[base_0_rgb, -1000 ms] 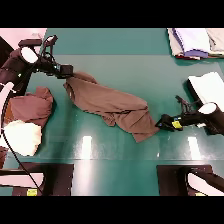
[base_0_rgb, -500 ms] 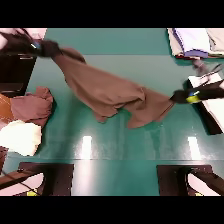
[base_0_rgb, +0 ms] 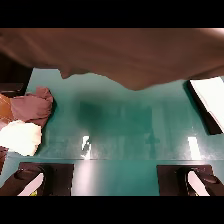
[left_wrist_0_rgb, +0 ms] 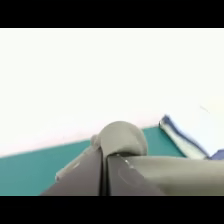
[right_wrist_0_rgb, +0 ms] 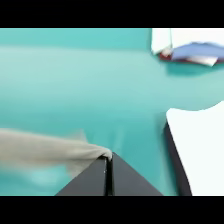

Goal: Fold the shirts.

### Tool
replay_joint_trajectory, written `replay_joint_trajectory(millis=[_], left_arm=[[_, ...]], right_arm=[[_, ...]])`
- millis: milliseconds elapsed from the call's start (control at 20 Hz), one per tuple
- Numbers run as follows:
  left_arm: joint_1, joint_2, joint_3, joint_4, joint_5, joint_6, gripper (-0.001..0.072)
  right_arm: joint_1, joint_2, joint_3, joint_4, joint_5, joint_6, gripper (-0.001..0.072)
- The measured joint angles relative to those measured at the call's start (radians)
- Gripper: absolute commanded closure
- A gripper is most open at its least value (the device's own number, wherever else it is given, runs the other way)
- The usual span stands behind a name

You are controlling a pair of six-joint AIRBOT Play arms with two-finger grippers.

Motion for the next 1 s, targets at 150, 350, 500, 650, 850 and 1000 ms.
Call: replay_joint_trajectory(millis=[150,350,500,650,850,1000], left_arm=[[0.0,0.03,0.063,-0.002,-0.037,-0.019,0.0686],[0.0,0.018,0.039,0.0,-0.112,-0.029,0.0686],[0.001,-0.056,-0.088,0.005,-0.179,-0.03,0.0684],[0.002,-0.183,-0.27,0.008,-0.224,-0.03,0.0684],[0.002,-0.401,-0.462,0.008,-0.152,-0.019,0.0683],[0.002,-0.533,-0.506,0.01,-0.061,-0.006,0.0402]], right_arm=[[-0.037,-0.01,0.108,-0.006,0.068,-0.005,0.0697],[-0.016,-0.116,0.221,-0.017,0.151,-0.006,0.0698],[0.05,-0.243,0.204,-0.041,0.18,0.016,0.0698],[0.115,-0.389,0.114,-0.069,0.191,0.03,0.0698],[0.175,-0.6,0.008,-0.085,0.126,0.035,0.0697],[0.191,-0.73,0.012,-0.085,0.063,0.037,0.0384]])
